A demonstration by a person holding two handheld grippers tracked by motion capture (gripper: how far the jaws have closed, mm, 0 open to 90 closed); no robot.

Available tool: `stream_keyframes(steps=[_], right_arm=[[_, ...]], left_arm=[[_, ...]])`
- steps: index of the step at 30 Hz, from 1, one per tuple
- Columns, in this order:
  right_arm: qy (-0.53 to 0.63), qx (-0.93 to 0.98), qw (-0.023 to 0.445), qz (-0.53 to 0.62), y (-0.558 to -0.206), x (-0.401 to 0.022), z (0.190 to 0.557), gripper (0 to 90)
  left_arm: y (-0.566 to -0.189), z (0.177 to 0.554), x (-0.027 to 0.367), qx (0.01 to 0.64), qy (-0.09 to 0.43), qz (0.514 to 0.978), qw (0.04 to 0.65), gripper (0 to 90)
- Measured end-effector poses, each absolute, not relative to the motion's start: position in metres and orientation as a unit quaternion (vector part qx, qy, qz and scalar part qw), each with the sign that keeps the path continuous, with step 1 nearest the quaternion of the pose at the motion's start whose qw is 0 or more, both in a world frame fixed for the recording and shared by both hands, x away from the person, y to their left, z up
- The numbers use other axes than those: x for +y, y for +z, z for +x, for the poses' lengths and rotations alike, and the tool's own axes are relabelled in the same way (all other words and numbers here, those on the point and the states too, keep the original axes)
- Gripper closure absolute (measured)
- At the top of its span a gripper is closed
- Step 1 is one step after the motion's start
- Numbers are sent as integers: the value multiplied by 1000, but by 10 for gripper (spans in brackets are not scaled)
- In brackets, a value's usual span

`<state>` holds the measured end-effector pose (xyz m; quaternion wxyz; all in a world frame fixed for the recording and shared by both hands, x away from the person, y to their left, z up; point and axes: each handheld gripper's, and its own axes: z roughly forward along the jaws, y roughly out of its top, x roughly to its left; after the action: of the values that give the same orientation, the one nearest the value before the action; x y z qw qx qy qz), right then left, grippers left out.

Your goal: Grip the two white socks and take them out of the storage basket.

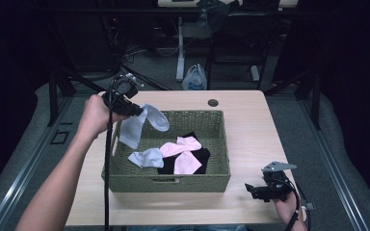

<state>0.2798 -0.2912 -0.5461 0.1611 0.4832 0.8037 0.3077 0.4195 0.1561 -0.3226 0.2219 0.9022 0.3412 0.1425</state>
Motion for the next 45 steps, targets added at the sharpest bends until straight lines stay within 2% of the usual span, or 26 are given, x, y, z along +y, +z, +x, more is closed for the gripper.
stream_keyframes(steps=[12,25,38,45], right_arm=[[306,804,158,484,-545,-292,280,147],[302,807,155,483,-545,-291,280,147],[302,805,160,486,-545,-292,280,147],[305,801,163,488,-545,-293,280,147]], left_arm=[[-299,415,189,369,166,888,221,853],[-292,406,232,407,183,868,219,852],[-308,398,283,458,187,843,211,850],[-332,399,310,491,180,828,204,852]])
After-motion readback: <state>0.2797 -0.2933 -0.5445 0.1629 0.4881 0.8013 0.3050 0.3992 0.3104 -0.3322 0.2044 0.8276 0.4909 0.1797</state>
